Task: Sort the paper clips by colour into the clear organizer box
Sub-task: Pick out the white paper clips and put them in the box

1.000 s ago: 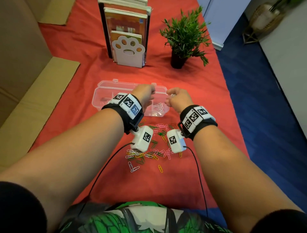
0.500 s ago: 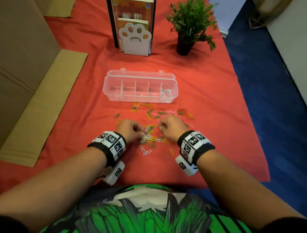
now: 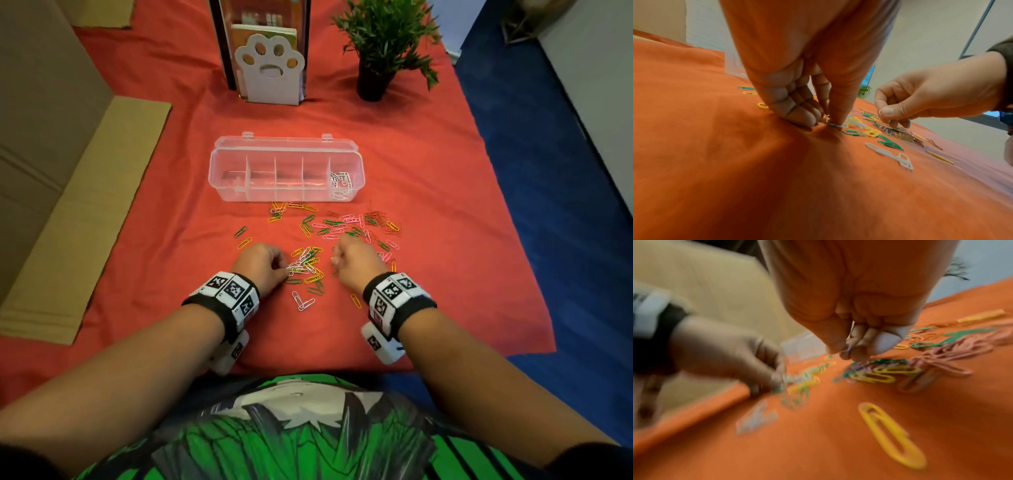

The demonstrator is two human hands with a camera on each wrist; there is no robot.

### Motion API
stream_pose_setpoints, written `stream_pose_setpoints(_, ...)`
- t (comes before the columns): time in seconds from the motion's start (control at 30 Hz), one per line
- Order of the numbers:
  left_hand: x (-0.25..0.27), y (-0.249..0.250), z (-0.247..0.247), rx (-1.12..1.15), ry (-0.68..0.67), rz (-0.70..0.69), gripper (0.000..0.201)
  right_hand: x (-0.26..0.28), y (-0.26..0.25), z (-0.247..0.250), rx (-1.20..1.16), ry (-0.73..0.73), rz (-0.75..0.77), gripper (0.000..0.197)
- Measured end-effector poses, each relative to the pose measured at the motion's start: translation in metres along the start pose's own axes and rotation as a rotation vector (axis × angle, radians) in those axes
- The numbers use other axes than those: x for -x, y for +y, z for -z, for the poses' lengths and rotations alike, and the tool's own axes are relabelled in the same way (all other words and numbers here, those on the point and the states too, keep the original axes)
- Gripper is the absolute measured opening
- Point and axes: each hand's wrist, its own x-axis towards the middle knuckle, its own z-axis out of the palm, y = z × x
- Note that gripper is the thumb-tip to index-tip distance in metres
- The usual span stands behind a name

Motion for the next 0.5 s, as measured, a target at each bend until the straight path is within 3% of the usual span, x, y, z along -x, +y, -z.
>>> stream_pose_setpoints(0.17,-0.003,-0.012,0.005,0.132,0.111,0.084,0.009,-0.010,-0.012,0.005,-0.562,-0.040,-0.207,0.033)
stream_pose_setpoints(0.23,-0.004,-0.014,0.006,0.220,0.077,0.095,0.022,-0.010,-0.019,0.005,-0.683,-0.099,-0.291,0.028)
stream_pose_setpoints(0.27,-0.005,-0.013,0.007,0.282,0.032,0.107,0.026,-0.010,-0.023,0.003,-0.638,-0.114,-0.281,0.025)
stream_pose_setpoints(0.4,-0.005,-0.006,0.011,0.699,-0.036,0.297,0.031,-0.009,-0.031,-0.010,-0.049,-0.091,-0.116,0.011)
stream_pose_setpoints(0.5,0.000,0.003,0.017,1.003,-0.055,0.418,0.028,-0.006,-0.034,-0.028,0.155,-0.053,-0.008,0.028)
